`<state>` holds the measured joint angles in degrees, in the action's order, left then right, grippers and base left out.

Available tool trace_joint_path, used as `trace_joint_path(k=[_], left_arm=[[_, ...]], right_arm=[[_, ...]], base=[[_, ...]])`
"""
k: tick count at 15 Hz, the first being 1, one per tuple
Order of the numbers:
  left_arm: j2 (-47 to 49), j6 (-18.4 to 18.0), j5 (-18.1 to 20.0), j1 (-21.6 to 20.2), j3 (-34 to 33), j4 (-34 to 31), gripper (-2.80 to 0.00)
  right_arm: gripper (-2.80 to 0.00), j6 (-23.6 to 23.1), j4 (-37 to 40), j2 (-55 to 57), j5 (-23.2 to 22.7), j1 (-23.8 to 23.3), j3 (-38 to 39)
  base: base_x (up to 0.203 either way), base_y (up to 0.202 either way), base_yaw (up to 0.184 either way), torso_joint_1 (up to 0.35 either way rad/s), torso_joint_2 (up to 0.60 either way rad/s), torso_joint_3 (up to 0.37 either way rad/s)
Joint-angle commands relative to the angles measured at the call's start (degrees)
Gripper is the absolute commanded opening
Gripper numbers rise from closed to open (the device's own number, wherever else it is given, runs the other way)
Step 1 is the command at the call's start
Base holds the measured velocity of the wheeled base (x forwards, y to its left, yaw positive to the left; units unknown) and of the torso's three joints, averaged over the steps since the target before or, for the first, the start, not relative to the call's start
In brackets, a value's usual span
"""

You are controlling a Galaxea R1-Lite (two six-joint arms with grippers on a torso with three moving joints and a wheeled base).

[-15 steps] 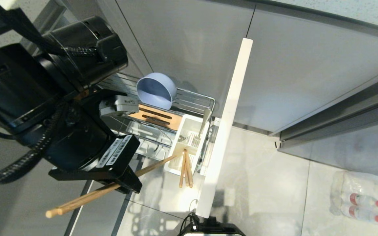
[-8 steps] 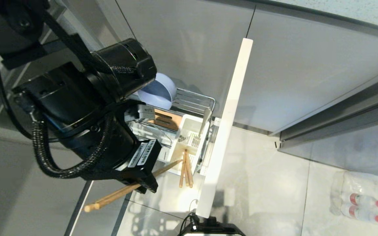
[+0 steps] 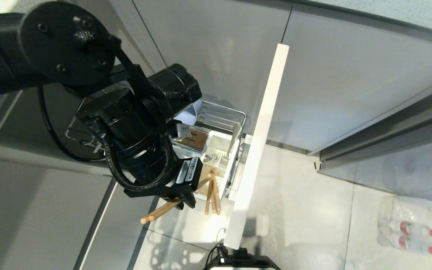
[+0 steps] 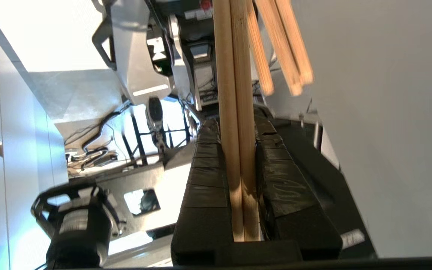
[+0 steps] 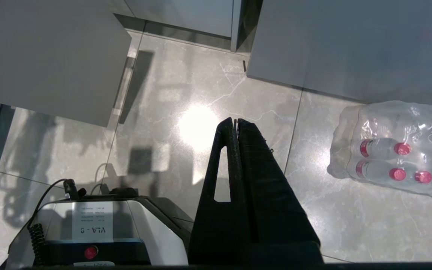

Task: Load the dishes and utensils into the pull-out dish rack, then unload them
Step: Pick up the chopsticks and place it in the cupboard

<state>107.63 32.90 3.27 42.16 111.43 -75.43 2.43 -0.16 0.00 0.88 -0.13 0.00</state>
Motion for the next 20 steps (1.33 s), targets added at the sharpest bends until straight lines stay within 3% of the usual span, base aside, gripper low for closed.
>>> trace_joint_path(k=[1, 11, 20], left_arm=[[1.46, 0.14, -0.01, -0.63, 0.01, -0.04, -2.8], [6.22, -0.21, 0.4, -3.02, 0.18, 6.59, -2.8], [8.47, -0.29, 0.51, -4.28, 0.19, 8.72, -2.8]], right_arm=[[-2.8, 0.03, -0.02, 0.07, 0.0, 0.03, 0.0], [-2.8, 0.03, -0.02, 0.08, 0.0, 0.04, 0.0], [-2.8, 0.03, -0.02, 0.09, 0.0, -0.04, 0.0]], base=[[0.0, 0.0, 0.0, 0.0, 0.0, 0.0], [0.0, 0.0, 0.0, 0.0, 0.0, 0.0], [0.0, 0.0, 0.0, 0.0, 0.0, 0.0]])
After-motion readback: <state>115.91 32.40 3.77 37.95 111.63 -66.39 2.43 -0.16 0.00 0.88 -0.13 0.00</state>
